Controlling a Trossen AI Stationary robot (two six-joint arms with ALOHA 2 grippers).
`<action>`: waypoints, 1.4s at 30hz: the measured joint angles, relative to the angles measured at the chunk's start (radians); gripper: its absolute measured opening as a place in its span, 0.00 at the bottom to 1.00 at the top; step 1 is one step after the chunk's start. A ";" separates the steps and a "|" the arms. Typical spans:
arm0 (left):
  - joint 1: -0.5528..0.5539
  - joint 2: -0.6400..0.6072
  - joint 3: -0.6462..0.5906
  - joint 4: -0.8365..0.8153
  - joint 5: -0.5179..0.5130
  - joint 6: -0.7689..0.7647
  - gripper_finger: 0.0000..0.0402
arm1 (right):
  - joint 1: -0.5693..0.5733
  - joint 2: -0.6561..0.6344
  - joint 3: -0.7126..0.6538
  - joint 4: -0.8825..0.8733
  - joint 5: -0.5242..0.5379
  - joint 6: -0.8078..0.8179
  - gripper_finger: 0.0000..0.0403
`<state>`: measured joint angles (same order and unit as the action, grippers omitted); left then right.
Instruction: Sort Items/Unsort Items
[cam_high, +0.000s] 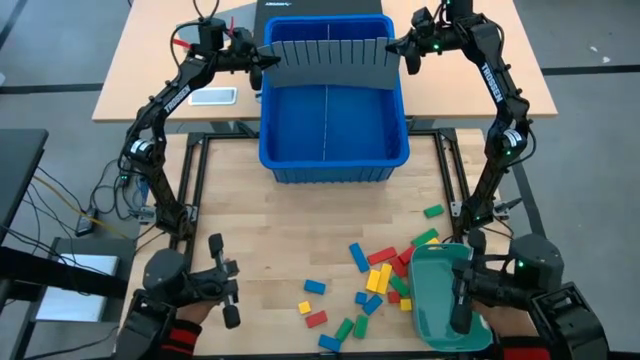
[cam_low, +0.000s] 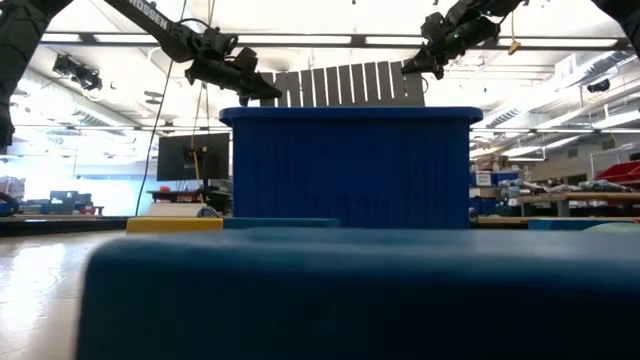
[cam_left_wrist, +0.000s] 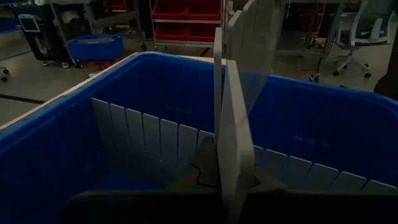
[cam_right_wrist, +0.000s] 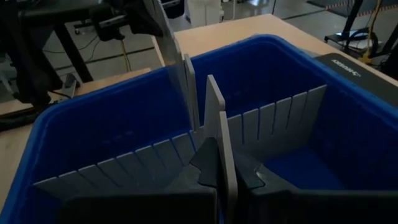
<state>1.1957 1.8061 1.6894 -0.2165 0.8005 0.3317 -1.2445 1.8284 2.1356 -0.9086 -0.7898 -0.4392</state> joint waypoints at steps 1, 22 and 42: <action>0.000 0.000 0.000 -0.002 0.000 0.000 0.00 | 0.000 -0.002 -0.009 0.003 0.003 -0.004 0.00; -0.001 0.005 -0.004 -0.047 -0.006 0.002 0.00 | -0.001 0.006 -0.056 -0.007 0.051 -0.022 0.00; -0.002 0.001 -0.001 -0.050 -0.006 0.028 0.00 | 0.005 -0.007 -0.019 -0.034 0.066 0.001 0.00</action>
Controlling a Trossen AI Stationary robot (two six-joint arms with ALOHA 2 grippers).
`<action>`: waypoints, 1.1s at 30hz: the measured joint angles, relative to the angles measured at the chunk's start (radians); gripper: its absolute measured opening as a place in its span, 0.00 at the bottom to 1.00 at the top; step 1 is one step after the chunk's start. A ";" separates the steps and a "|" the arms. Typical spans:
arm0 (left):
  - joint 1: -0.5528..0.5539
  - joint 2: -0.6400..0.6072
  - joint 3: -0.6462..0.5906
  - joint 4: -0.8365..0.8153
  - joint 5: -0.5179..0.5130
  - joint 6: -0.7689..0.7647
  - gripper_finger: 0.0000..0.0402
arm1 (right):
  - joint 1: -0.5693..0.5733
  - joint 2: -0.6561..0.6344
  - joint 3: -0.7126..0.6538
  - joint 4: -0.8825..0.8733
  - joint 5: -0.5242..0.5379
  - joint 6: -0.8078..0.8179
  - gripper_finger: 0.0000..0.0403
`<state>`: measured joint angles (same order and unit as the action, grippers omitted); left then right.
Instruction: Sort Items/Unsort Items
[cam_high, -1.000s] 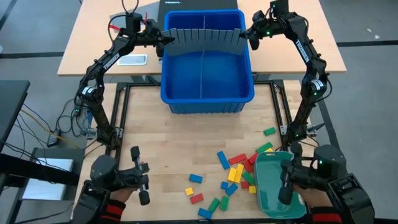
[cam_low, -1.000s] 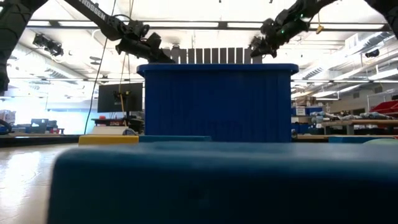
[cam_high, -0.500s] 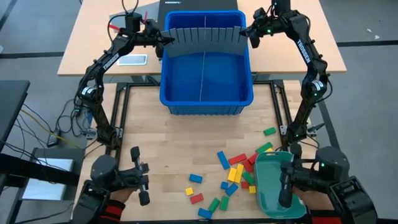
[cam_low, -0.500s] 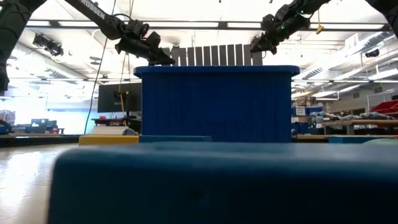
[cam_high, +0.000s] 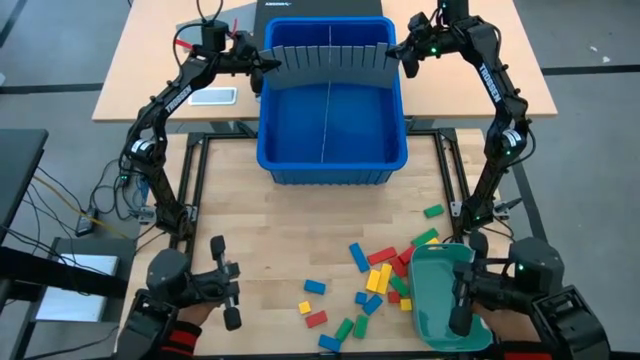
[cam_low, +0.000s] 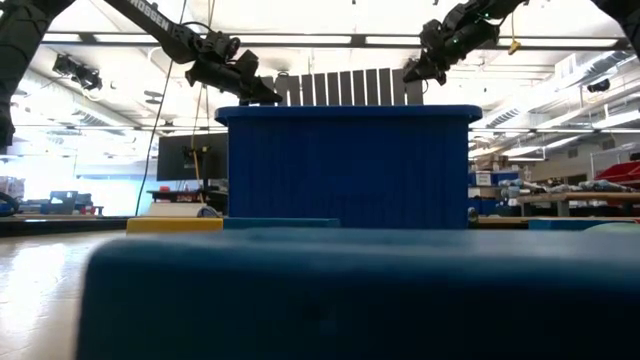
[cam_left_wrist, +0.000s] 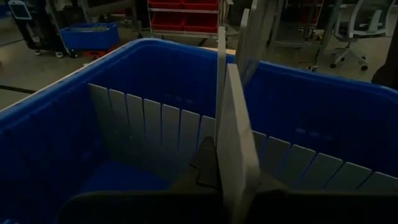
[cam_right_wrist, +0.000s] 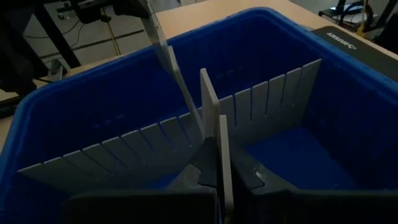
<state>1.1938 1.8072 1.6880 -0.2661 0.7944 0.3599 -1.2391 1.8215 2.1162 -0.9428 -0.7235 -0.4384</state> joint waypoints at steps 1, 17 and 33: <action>0.000 0.000 0.000 0.000 0.000 0.000 0.00 | 0.000 -0.001 0.000 0.000 0.000 0.001 0.00; -0.004 0.000 0.000 0.027 -0.021 0.004 0.00 | -0.001 0.005 -0.025 -0.031 0.010 -0.027 0.00; -0.008 0.000 0.012 0.120 -0.035 0.135 0.00 | -0.003 -0.002 -0.026 -0.048 0.001 -0.027 0.00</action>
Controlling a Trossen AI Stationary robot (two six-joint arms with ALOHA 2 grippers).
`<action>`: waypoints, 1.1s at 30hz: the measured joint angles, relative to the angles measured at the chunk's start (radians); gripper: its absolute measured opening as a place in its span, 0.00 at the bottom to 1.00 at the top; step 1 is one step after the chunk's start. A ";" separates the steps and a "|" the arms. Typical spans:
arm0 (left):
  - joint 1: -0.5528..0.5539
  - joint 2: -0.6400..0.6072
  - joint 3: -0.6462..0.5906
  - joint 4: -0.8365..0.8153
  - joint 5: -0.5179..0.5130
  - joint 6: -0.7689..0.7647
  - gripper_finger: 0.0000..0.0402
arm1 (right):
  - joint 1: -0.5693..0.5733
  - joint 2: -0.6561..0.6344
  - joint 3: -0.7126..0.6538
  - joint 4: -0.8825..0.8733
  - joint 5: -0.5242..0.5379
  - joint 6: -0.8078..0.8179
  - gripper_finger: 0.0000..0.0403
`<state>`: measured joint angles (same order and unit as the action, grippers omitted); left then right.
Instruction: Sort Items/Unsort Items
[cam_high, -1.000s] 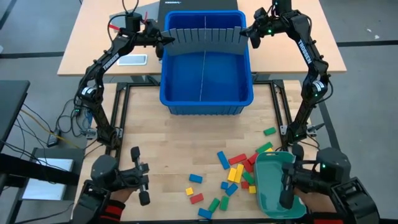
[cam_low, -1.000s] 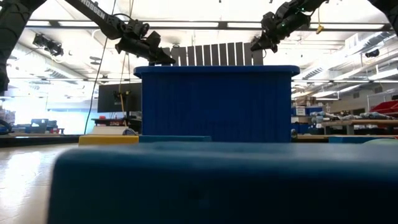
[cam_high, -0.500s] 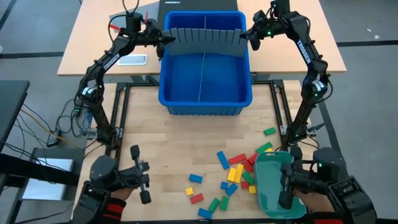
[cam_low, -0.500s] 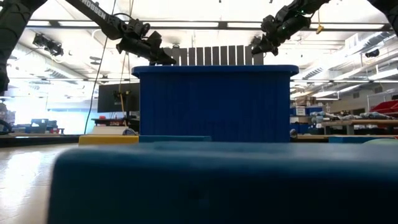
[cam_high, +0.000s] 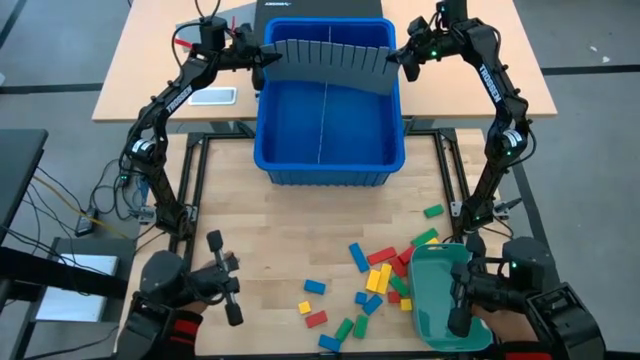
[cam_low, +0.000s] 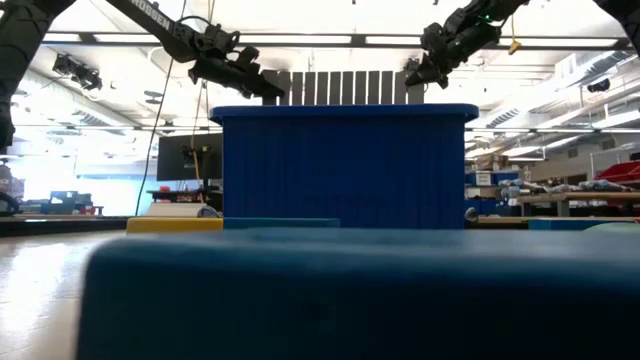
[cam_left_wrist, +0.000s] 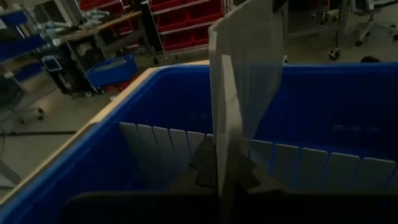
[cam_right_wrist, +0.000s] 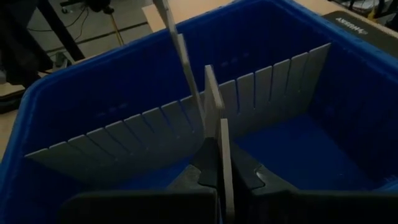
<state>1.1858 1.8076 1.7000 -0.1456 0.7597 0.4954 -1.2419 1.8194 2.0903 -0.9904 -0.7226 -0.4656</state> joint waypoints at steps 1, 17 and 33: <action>0.000 0.000 0.000 0.004 0.000 0.001 0.00 | 0.000 0.000 0.000 0.002 0.000 0.000 0.00; 0.002 -0.004 -0.085 -0.014 0.010 0.002 0.00 | 0.002 0.005 -0.002 -0.016 0.015 -0.040 0.00; 0.003 -0.005 -0.087 0.015 -0.003 -0.010 0.00 | 0.015 -0.003 0.001 0.093 0.039 -0.034 0.00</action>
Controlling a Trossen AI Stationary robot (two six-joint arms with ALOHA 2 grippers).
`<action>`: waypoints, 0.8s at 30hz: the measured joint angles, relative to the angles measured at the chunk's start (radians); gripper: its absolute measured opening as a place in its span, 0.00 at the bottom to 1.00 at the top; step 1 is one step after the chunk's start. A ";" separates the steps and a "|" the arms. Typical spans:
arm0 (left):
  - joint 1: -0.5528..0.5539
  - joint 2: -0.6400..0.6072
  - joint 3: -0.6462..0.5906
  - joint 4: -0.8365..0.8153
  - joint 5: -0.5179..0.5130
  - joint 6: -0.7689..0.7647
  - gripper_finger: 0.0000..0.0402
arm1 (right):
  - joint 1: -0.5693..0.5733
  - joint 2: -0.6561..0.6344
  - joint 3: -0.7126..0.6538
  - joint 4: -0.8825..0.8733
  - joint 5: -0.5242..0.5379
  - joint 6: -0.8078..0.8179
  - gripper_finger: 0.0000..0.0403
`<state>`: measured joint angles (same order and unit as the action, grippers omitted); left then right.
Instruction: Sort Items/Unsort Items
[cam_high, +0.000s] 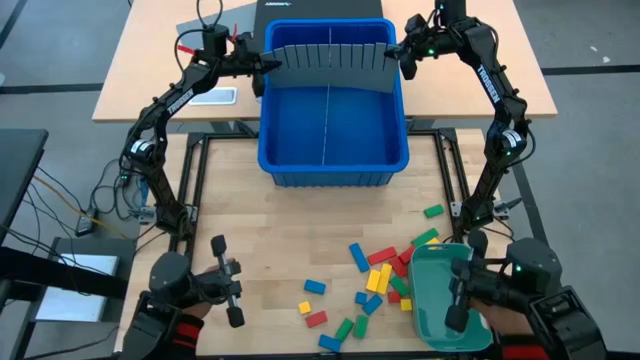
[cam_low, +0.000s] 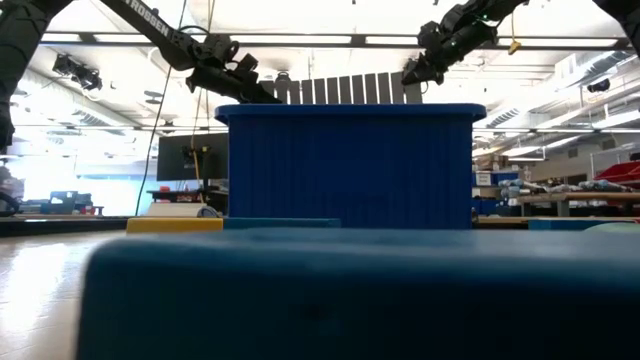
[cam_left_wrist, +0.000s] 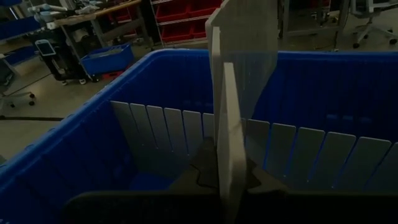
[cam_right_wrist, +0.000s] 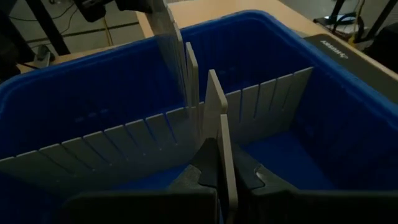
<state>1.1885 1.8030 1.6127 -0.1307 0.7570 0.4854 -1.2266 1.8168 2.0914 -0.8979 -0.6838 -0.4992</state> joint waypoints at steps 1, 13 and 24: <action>0.000 0.000 0.000 0.000 0.000 0.000 0.00 | 0.000 0.000 0.000 0.010 0.002 -0.001 0.00; 0.000 0.001 0.000 -0.007 0.002 0.000 0.00 | 0.000 -0.003 0.002 -0.011 0.010 -0.028 0.00; 0.000 0.004 -0.001 -0.041 -0.002 0.009 0.00 | -0.006 -0.006 -0.109 -0.015 0.029 -0.045 0.00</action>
<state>1.1881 1.8072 1.6115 -0.1721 0.7555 0.4946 -1.2324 1.8103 1.9828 -0.9132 -0.6548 -0.5446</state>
